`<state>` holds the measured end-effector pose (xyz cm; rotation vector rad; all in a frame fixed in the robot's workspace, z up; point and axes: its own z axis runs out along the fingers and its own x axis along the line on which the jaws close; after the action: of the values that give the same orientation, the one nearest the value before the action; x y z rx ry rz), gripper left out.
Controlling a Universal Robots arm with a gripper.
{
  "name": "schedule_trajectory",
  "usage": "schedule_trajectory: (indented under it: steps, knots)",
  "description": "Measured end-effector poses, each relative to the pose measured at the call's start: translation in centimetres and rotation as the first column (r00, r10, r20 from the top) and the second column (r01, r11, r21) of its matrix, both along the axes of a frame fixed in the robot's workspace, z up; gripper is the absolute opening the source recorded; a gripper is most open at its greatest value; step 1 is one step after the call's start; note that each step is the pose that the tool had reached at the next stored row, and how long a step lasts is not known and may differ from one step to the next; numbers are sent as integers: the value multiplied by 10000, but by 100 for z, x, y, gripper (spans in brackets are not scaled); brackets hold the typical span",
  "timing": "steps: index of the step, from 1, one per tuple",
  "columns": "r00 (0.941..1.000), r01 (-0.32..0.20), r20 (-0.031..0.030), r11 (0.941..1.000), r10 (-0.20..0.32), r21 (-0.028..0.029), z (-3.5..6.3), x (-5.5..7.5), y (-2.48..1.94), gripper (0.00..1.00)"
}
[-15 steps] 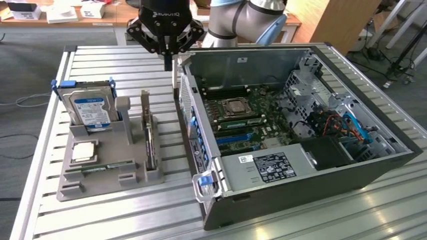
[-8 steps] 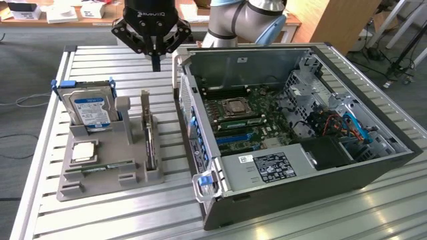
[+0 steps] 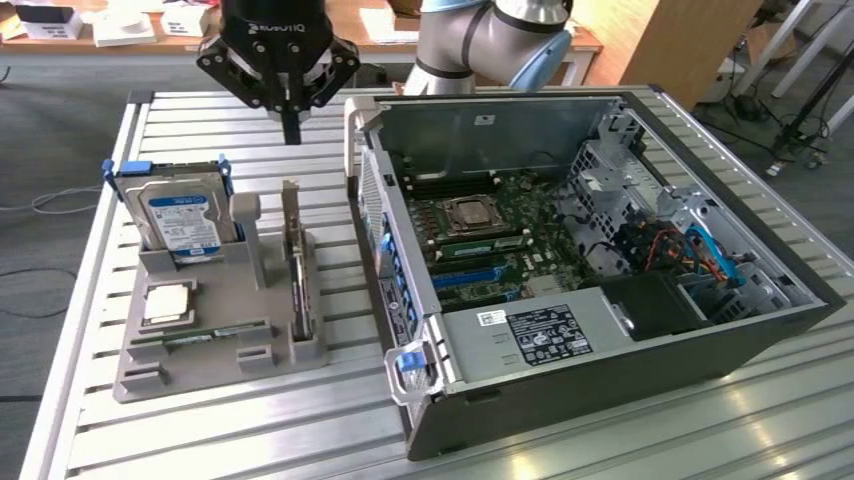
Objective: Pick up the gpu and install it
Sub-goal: 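Reach for the gpu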
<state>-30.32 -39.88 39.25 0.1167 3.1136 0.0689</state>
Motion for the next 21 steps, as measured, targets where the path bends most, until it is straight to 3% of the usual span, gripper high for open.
schedule_trajectory:
  steps: [7, 21]
  knots:
    - [10000, -1, -2, 10000, 1, -1, 1, -10, -11, 11]
    - [10000, -1, -1, 10000, 1, -1, 0, -31, -208, 11]
